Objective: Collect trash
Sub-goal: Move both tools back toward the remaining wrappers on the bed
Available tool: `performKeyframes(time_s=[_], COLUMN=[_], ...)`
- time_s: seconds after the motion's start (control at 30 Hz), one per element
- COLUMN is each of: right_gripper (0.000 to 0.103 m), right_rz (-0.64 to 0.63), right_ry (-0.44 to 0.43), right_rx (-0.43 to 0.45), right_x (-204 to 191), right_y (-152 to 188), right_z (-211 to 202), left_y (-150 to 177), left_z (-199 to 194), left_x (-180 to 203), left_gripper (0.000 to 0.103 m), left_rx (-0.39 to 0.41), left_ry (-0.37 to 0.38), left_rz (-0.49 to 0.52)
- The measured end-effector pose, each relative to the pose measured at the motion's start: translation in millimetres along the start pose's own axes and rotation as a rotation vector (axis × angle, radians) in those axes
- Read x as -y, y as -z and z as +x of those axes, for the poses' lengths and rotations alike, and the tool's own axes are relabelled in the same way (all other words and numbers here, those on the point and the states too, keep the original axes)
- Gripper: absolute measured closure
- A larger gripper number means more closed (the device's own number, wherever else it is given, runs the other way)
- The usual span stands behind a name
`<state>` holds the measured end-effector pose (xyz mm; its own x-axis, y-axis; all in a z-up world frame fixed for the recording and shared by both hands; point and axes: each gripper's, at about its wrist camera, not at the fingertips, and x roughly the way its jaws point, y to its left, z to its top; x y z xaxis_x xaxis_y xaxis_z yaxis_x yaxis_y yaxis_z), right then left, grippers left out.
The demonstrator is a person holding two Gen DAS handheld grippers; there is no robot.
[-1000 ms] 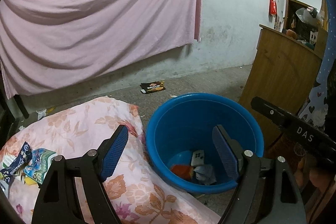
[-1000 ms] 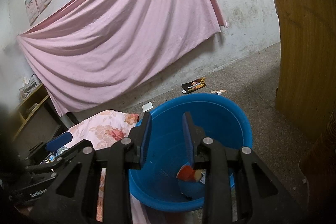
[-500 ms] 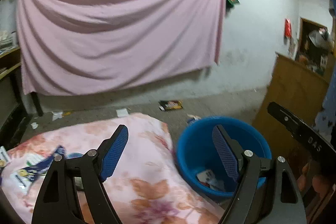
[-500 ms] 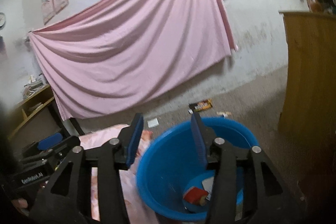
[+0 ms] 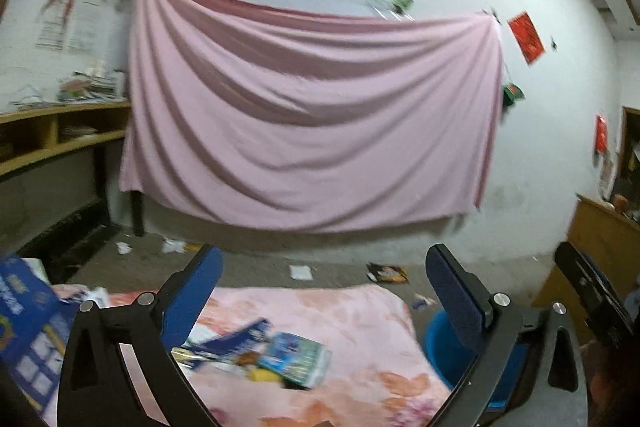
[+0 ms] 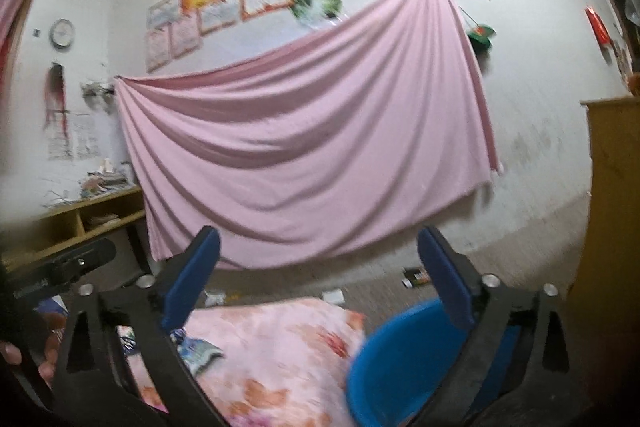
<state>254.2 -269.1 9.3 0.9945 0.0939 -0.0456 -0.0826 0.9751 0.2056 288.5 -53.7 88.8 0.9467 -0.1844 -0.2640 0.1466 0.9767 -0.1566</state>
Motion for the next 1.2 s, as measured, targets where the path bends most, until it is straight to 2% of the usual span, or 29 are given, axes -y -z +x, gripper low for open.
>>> performKeyframes(time_s=[0.2, 0.43, 0.57, 0.87, 0.93, 1.13, 1.2], right_gripper=[0.000, 0.000, 0.000, 0.000, 0.000, 0.000, 0.000], right_rz=[-0.019, -0.053, -0.082, -0.102, -0.110, -0.145, -0.140], right_ry=[-0.073, -0.126, -0.158, -0.193, -0.190, -0.183, -0.192], right_rx=[0.070, 0.030, -0.053, -0.347, -0.397, -0.549, -0.597], right_x=[-43, -79, -93, -107, -109, -112, -111], right_y=[4, 16, 28, 62, 71, 92, 98], right_z=[1, 20, 36, 90, 99, 130, 140], left_y=[-3, 6, 16, 52, 59, 80, 86], left_z=[-23, -33, -28, -3, 8, 41, 49], left_x=[-37, -70, -85, -108, -105, -102, -102], left_gripper=[0.002, 0.002, 0.002, 0.002, 0.002, 0.003, 0.006], left_rx=[0.063, 0.064, 0.027, -0.145, -0.196, -0.313, -0.339], left_ry=[-0.089, -0.154, -0.182, -0.195, -0.209, -0.183, -0.171], left_rz=[-0.001, 0.002, -0.001, -0.011, 0.033, 0.105, 0.127])
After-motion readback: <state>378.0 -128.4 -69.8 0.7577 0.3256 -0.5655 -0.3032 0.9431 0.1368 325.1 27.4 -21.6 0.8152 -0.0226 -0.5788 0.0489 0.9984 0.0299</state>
